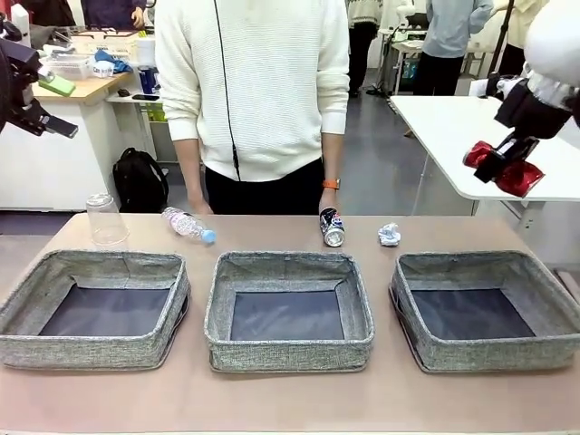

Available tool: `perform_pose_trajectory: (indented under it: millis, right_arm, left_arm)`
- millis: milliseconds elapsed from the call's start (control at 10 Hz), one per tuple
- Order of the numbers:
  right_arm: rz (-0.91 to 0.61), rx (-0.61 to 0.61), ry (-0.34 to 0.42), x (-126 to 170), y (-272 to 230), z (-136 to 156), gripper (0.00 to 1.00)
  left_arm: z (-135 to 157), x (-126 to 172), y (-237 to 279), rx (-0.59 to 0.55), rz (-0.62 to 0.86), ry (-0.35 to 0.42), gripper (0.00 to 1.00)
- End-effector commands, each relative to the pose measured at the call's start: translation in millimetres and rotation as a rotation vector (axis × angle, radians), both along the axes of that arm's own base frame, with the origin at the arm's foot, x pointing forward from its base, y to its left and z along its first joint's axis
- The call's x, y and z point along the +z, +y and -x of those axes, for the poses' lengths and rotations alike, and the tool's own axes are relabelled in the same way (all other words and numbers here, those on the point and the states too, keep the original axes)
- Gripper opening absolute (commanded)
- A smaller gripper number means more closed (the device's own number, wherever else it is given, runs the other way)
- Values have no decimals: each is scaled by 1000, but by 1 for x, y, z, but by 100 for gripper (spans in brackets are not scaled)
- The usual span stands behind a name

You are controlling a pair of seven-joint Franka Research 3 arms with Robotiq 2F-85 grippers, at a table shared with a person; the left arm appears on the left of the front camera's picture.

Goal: Sort the waste into the appropriate baskets.
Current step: Pick up the waste item pointed out by the person.

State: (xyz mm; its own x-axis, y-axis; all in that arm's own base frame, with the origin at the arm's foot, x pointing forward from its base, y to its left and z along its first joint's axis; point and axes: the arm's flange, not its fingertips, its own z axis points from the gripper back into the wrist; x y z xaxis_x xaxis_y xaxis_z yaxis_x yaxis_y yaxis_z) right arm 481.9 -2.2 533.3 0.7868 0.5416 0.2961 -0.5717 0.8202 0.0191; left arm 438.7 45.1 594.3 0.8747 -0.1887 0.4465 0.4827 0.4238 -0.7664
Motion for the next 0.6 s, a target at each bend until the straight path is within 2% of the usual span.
perform_pose_trajectory:
  millis: [0, 100, 200, 300, 400, 500]
  right_arm:
    - [-167, -68, 27, 46, 21, 15, 0]
    - [-267, -123, 115, 73, 41, 22, 0]
    - [-420, -227, 248, 98, 65, 31, 0]
    - [-457, -294, 405, 112, 82, 40, 0]
    - [-415, -400, 427, 118, 96, 46, 0]
    - [-379, -436, 461, 120, 109, 51, 0]
  left_arm:
    - [1, 2, -1, -5, 5, -5, 100]
    - [1, 2, -1, -5, 5, -5, 100]
    - [1, 2, -1, -5, 5, -5, 100]
    - [1, 2, -1, -5, 5, -5, 100]
    - [1, 2, -1, -5, 5, -5, 100]
    - [1, 2, -1, -5, 5, -5, 100]
